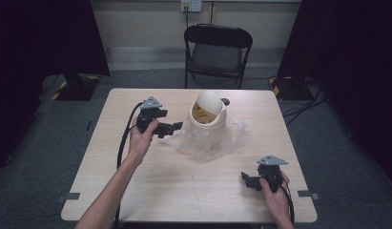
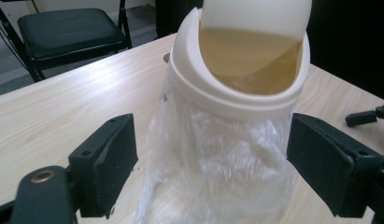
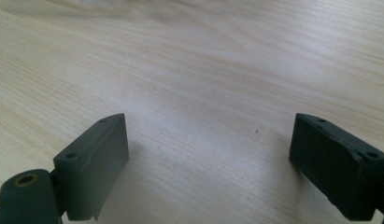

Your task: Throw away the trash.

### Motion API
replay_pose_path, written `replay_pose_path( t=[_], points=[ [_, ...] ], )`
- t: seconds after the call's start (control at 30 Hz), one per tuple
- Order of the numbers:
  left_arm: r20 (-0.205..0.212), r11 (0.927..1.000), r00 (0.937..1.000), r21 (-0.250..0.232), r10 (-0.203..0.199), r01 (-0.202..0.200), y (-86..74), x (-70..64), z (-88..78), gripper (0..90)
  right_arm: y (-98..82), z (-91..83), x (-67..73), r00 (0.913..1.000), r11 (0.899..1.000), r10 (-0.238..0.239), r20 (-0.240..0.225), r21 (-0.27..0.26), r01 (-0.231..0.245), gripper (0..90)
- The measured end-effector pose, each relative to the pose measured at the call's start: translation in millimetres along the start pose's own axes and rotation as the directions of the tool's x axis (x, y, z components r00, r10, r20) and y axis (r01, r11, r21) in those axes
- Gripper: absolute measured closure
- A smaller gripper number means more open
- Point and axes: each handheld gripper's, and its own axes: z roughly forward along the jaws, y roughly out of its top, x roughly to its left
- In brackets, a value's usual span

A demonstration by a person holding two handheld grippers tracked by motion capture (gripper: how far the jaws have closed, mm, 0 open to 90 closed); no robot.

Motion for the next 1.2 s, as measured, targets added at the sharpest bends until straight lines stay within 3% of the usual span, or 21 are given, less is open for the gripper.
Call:
replay_pose_path(
  t=[0.17,0.27,0.37,0.43,0.7,0.73,0.83,0.93,1.0,1.1,1.2],
  points=[
    [-0.025,0.9995,0.9992,-0.006,-0.03,0.03,-15.2,6.7,-16.4,15.9,0.0,0.0,0.0,1.0,1.0,0.001,0.0,0.0,-0.001,10.8],
    [-0.059,0.9998,0.9981,-0.006,-0.018,0.017,-24.2,6.5,-29.3,16.1,0.0,0.0,0.0,1.0,1.0,0.001,0.0,0.0,-0.001,10.8],
    [-0.075,0.9988,0.996,-0.013,-0.047,0.047,-32.3,8.0,-41.9,16.0,0.0,0.0,0.0,1.0,1.0,0.001,0.0,0.0,-0.001,10.7],
    [-0.081,0.9991,0.9959,-0.016,-0.041,0.039,-38.2,8.9,-48.4,16.0,0.0,0.0,0.1,1.0,1.0,0.001,0.0,0.0,-0.001,10.8],
    [-0.113,0.9981,0.9918,-0.015,-0.061,0.06,-66.1,3.3,-59.4,16.0,0.0,0.0,0.0,1.0,1.0,0.001,-0.001,0.0,-0.001,10.7],
    [-0.122,0.9988,0.9912,-0.006,-0.05,0.049,-69.8,2.5,-60.9,15.9,0.0,0.0,0.0,1.0,1.0,0.001,0.0,0.0,-0.001,10.8],
    [-0.142,0.998,0.9881,0.015,-0.059,0.062,-82.8,2.3,-67.1,16.0,0.0,0.0,0.0,1.0,1.0,0.001,0.0,0.0,-0.001,10.8],
    [-0.167,0.9967,0.9828,0.007,-0.079,0.081,-95.7,4.7,-76.1,15.9,0.0,0.0,0.0,1.0,1.0,0.001,0.0,0.0,-0.001,10.8],
    [-0.183,0.9939,0.9771,0.005,-0.108,0.111,-105.7,5.7,-80.9,15.8,0.0,0.0,0.1,1.0,1.0,0.002,0.0,0.0,-0.002,10.8],
    [-0.213,0.9943,0.9724,0.027,-0.095,0.103,-119.4,5.1,-85.4,15.9,0.0,0.0,0.1,1.0,1.0,0.002,-0.001,0.001,-0.002,10.7],
    [-0.236,0.9897,0.9633,0.031,-0.129,0.14,-139.2,9.1,-90.4,15.8,0.0,0.0,0.0,1.0,1.0,0.001,0.0,0.001,-0.001,10.8]
  ],
)
